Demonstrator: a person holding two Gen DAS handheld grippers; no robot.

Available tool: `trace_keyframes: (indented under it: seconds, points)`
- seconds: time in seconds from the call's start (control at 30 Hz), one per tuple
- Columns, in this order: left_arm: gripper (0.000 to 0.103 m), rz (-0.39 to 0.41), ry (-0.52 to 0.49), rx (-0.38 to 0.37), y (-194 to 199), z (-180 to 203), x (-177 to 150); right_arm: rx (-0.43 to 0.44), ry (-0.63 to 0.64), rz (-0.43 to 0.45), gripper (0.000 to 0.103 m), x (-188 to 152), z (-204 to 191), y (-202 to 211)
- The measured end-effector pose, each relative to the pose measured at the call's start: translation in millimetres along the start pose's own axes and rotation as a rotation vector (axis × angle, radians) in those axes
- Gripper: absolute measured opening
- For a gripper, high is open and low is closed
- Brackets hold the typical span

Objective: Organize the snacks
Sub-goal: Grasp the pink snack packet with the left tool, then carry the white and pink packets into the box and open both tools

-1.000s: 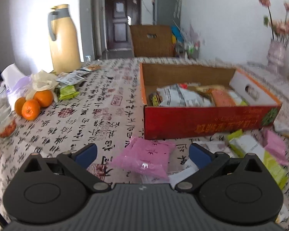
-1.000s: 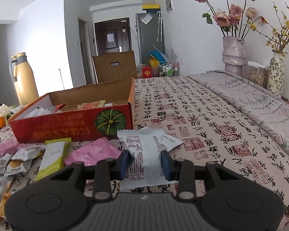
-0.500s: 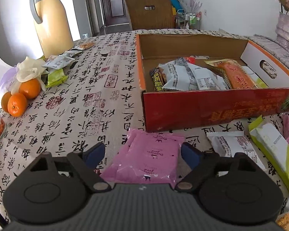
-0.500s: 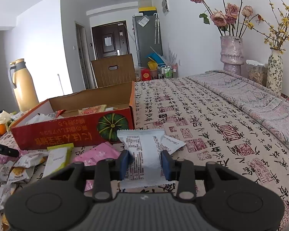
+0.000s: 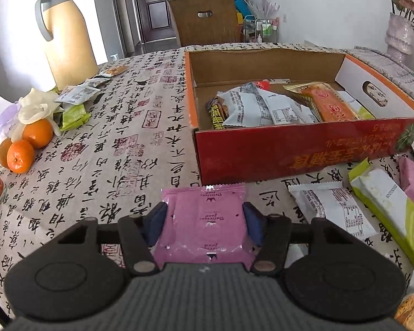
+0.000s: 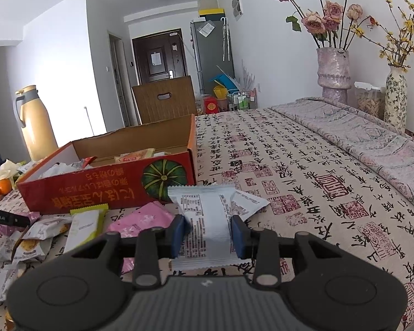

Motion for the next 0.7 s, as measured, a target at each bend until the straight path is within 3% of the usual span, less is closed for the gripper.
trace_keyframes:
  seconds: [0.43,0.7]
  points:
    - [0.06,0.134,0.007,-0.005,52.4,6.7,10.4,0.024,0.01,0.03,0.035,9.4,-8.1,7.1]
    - [0.06,0.243,0.025,-0.047,81.1,19.6,38.0,0.05,0.022,0.078,0.035,30.6,-19.4,9.6]
Point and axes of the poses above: each gripper's, at about its wrist camera, not at the fingertips, and y roughly against the way its jaws point, z to its right, x to its top, the point moved 6 cm from there along -y, roughly the way its jaws point, and after that the axes turned 9 degrees about -x, right-handed, at the moved point
